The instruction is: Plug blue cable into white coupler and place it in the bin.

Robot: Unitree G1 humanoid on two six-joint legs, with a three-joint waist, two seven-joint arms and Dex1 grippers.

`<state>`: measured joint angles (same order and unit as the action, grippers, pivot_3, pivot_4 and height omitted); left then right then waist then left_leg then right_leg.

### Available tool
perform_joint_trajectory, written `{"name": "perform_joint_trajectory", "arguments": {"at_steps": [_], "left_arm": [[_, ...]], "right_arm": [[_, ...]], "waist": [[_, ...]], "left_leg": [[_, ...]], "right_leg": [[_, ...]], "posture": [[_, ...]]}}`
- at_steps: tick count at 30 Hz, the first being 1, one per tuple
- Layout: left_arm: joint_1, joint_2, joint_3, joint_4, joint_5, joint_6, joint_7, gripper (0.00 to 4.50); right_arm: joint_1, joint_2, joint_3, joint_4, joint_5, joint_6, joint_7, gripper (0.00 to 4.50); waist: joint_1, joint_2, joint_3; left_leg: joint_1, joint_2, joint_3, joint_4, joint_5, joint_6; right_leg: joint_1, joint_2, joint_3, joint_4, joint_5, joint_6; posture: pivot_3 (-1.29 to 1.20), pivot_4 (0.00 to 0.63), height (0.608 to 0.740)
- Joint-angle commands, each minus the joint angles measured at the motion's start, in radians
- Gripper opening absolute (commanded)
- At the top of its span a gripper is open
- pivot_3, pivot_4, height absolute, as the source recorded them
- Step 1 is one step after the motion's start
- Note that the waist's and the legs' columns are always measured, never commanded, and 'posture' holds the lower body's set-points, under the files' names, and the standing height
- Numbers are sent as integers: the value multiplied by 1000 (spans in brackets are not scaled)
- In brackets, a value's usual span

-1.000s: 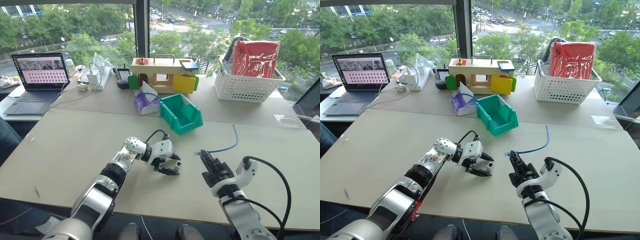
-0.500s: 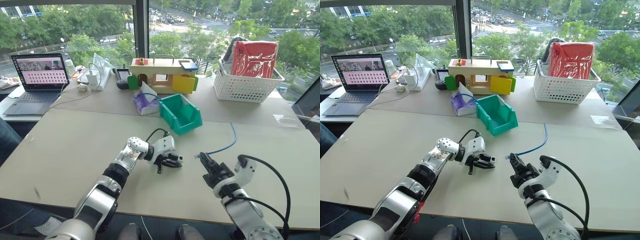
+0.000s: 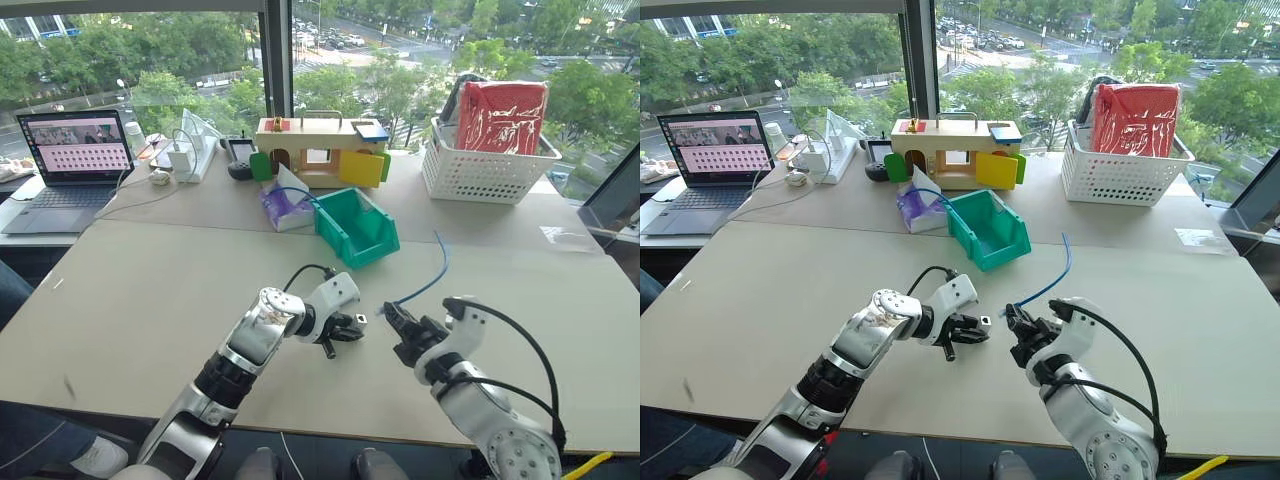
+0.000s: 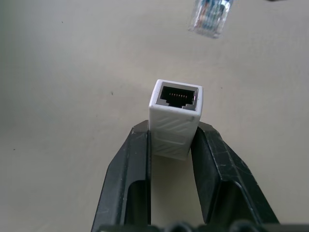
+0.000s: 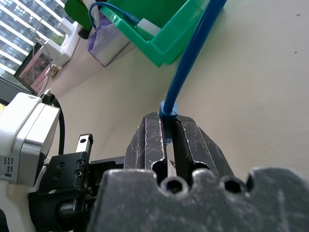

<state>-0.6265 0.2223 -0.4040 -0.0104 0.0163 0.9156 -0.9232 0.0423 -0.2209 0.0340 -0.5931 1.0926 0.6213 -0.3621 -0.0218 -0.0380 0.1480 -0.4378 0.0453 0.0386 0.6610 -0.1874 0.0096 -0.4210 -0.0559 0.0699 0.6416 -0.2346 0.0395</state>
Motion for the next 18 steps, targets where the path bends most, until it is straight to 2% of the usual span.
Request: {"name": "perform_joint_trajectory", "arguments": {"at_steps": [1,18], "left_arm": [[-6,6,-37,-34,-25,53,14,727],[-11,21,-48,-58,-99,101,90,727]], "right_arm": [[-32,14,14,20,-12,33,32,0],[-33,8,-2,12,-47,144,33,0]], "waist": [[0,0,0],[1,0,0]], "left_leg": [[0,0,0,0,0,0],[0,0,0,0,0,0]], "right_leg": [[0,0,0,0,0,0],[0,0,0,0,0,0]], "posture": [[0,150,740],[0,150,740]]}}
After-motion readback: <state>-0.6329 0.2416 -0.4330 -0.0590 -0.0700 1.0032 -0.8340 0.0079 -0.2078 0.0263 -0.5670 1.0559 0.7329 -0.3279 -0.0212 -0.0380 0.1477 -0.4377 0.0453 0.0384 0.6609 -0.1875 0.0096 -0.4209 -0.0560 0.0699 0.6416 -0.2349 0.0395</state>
